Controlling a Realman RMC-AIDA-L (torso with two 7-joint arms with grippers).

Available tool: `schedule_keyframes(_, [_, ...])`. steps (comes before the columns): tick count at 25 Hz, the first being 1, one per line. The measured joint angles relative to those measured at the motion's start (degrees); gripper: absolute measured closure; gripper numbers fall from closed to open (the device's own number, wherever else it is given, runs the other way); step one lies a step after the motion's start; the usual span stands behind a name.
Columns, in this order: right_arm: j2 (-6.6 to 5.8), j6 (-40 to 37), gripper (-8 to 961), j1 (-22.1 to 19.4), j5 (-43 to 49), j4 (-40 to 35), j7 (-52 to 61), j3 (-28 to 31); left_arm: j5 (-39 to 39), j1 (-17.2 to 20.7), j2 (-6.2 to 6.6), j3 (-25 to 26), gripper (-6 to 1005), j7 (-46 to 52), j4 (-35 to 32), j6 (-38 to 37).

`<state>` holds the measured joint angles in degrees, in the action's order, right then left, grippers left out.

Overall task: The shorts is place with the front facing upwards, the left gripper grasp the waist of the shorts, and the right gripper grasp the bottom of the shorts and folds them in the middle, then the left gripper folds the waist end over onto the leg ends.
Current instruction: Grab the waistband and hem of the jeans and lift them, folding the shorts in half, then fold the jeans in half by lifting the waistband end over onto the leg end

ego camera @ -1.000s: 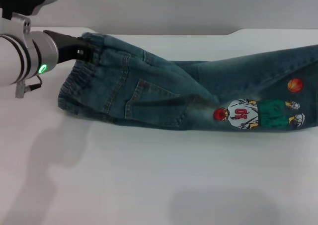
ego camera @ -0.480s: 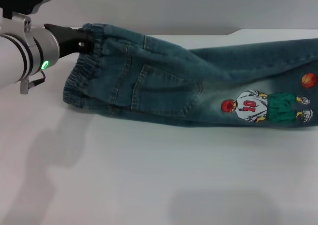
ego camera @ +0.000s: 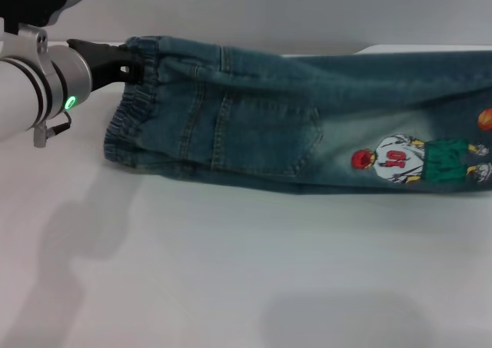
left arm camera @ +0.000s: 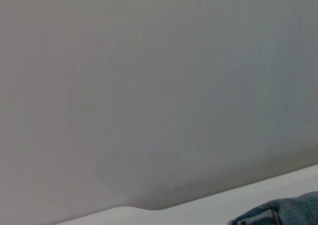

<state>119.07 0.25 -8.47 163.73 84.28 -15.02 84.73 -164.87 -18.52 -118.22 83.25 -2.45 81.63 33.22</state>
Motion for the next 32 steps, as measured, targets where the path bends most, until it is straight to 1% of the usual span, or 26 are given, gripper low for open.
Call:
schedule_keyframes(3, [-0.01, -7.62, 954, -0.33, -0.01, -3.54, 0.00, -0.48, 0.01, 0.05, 0.00, -0.06, 886, 0.33, -0.99, -1.44])
schedule_keyframes(5, [0.00, -14.16, 910, 0.12, 0.00, -7.72, 0.10, -0.66, 0.05, 0.10, -0.02, -0.37, 884, 1.58, -3.60, -5.80])
schedule_keyframes(7, [0.03, -18.77, 867, 0.91, 0.00, -11.35, 0.64, -0.80, 0.09, 0.24, -0.17, -0.63, 881, 2.73, -6.19, -10.82])
schedule_keyframes(8, [0.03, -20.22, 845, 1.46, 0.00, -12.97, 1.17, -0.78, 0.09, 0.24, -0.17, -0.63, 880, 2.73, -6.19, -10.82])
schedule_keyframes(9, [0.00, -20.95, 823, 2.07, 0.00, -14.25, 1.86, -0.76, 0.12, 0.37, -0.14, -1.00, 879, 3.53, -7.96, -14.13])
schedule_keyframes(11, [-0.07, -21.17, 779, 3.54, 0.00, -17.36, 3.58, -0.52, 0.17, 0.37, -0.04, -1.60, 876, 4.17, -9.37, -16.45])
schedule_keyframes(15, [-0.06, -22.70, 597, 3.70, 0.00, -18.91, 3.94, -1.15, 0.17, 0.39, 0.02, -1.83, 872, 4.17, -10.07, -17.63])
schedule_keyframes(16, [0.05, -25.08, 552, 3.12, 0.01, -19.55, 4.18, -1.57, 0.17, 0.41, 0.02, -1.81, 870, 4.16, -10.03, -17.65])
schedule_keyframes(17, [0.05, -25.08, 534, 3.12, 0.01, -19.55, 4.18, -1.57, 0.17, 0.41, 0.02, -1.81, 869, 4.16, -10.03, -17.65])
schedule_keyframes(18, [0.11, -27.11, 515, 2.84, 0.01, -20.06, 4.55, -1.91, 0.17, 0.43, 0.04, -1.71, 868, 4.16, -9.82, -17.56])
schedule_keyframes(19, [0.13, -28.56, 497, 2.69, 0.00, -20.53, 4.83, -2.17, 0.17, 0.45, 0.14, -1.54, 798, 4.16, -8.93, -16.13])
schedule_keyframes(21, [0.18, -34.00, 460, 2.57, 0.01, -22.61, 6.16, -3.31, 0.14, 0.49, 0.21, -1.32, 659, 4.14, -7.05, -12.66])
schedule_keyframes(22, [0.21, -37.20, 441, 2.61, 0.01, -23.86, 6.99, -3.95, 0.14, 0.49, 0.21, -1.32, 621, 4.14, -7.05, -12.66])
schedule_keyframes(23, [0.26, -40.55, 423, 2.83, 0.01, -25.36, 7.94, -4.62, -0.11, 0.56, 0.25, -1.09, 582, 3.89, -3.66, -6.54])
schedule_keyframes(25, [0.34, -46.40, 386, 3.58, -0.74, -28.17, 9.08, -5.84, -0.21, 0.52, 0.30, -0.47, 506, 3.78, -0.93, -1.42])
schedule_keyframes(26, [0.36, -48.52, 367, 4.28, -2.14, -29.60, 9.18, -6.62, -0.22, 0.43, 0.31, -0.13, 468, 3.70, 0.37, 0.96])
schedule_keyframes(27, [0.36, -50.18, 349, 4.87, -3.62, -30.69, 9.19, -7.36, -0.22, 0.43, 0.31, -0.13, 429, 3.70, 0.37, 0.96])
schedule_keyframes(28, [0.32, -51.26, 329, 5.64, -5.50, -31.76, 9.17, -8.48, -0.27, 0.28, 0.32, 0.28, 391, 3.40, 1.67, 3.70])
schedule_keyframes(29, [0.23, -51.57, 308, 6.23, -6.38, -32.57, 9.13, -9.13, -0.41, -0.07, 0.32, 1.13, 162, 2.63, 4.02, 8.64])
schedule_keyframes(31, [0.16, -51.74, 267, 7.79, -7.22, -34.56, 9.08, -10.28, -0.61, -0.48, 0.31, 1.95, 158, 1.77, 5.69, 13.05])
schedule_keyframes(32, [0.16, -51.81, 246, 8.78, -7.27, -35.80, 9.08, -10.69, -0.61, -0.48, 0.31, 1.95, 156, 1.77, 5.69, 13.05])
